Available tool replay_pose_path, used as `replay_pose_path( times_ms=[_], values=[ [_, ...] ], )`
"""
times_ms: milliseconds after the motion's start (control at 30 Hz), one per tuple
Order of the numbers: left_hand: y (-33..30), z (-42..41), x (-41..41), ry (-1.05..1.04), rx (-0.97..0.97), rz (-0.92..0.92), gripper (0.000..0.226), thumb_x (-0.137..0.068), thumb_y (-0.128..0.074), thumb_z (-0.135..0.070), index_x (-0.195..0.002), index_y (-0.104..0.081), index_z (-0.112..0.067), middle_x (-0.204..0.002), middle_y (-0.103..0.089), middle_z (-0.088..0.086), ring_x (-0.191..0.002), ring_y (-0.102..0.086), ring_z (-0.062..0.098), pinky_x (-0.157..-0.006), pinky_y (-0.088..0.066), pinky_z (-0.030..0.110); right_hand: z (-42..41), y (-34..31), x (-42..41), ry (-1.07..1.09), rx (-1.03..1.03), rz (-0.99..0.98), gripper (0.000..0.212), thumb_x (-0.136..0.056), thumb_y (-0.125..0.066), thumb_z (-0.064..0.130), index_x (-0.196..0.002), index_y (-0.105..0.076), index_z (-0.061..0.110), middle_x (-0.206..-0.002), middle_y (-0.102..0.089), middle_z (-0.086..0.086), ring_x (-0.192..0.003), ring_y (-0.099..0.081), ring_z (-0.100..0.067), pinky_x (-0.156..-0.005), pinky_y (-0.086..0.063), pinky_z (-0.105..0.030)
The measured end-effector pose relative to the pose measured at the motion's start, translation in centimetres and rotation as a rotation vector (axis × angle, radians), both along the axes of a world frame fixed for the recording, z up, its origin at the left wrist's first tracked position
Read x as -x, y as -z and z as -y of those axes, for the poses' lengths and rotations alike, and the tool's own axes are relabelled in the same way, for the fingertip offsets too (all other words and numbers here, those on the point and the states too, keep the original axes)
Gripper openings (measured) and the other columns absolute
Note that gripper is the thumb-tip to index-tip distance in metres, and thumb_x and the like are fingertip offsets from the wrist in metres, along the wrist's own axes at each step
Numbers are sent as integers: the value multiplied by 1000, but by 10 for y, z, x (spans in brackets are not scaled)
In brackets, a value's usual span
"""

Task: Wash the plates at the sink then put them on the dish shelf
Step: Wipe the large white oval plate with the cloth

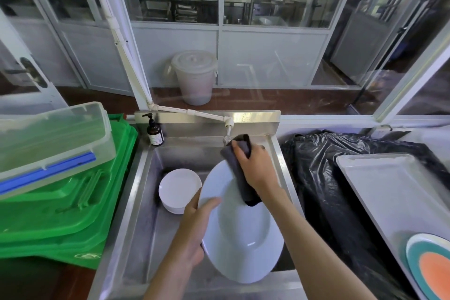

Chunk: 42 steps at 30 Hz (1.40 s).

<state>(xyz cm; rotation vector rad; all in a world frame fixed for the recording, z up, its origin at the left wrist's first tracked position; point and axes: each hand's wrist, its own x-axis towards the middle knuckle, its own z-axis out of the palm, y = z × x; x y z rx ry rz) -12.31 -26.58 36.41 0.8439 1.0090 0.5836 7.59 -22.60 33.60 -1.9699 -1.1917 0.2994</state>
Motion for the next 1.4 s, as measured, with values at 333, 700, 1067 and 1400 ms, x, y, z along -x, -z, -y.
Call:
replay_pose_path(
  times_ms=[333,700,1067,1400],
  values=[
    [6,-6,1,-48,57,32,21,-100,-65,-19,-119,-72,-12,-108,-80,10,-96,-78,28,-83,-58,41,-12,-1,2,-47,-1,86,42,-100,-51,60,-96,-62,20,-84,-73,-4,-78,-67,-28,-72,-53,-40],
    [10,-33,25,-270,0,31,30,-96,-71,-27,-124,-71,-17,-113,-79,6,-109,-73,30,-91,-58,47,39,69,-32,222,369,-190,56,-104,-43,58,-106,-69,8,-98,-73,-16,-94,-68,-37,-78,-50,-39],
    [14,-46,31,-336,9,63,42,-92,-70,-35,-131,-68,-21,-120,-77,5,-113,-71,30,-94,-57,50,42,14,-35,152,21,-242,33,-91,-76,37,-120,-66,24,-101,-72,8,-97,-67,-17,-82,-53,-36],
    [10,-37,13,-307,-11,27,25,-100,-64,-26,-118,-76,-12,-109,-79,11,-103,-76,31,-87,-57,42,47,29,81,-432,-8,115,34,-93,-55,47,-105,-52,15,-98,-64,2,-80,-58,-24,-65,-48,-44]
  ],
)
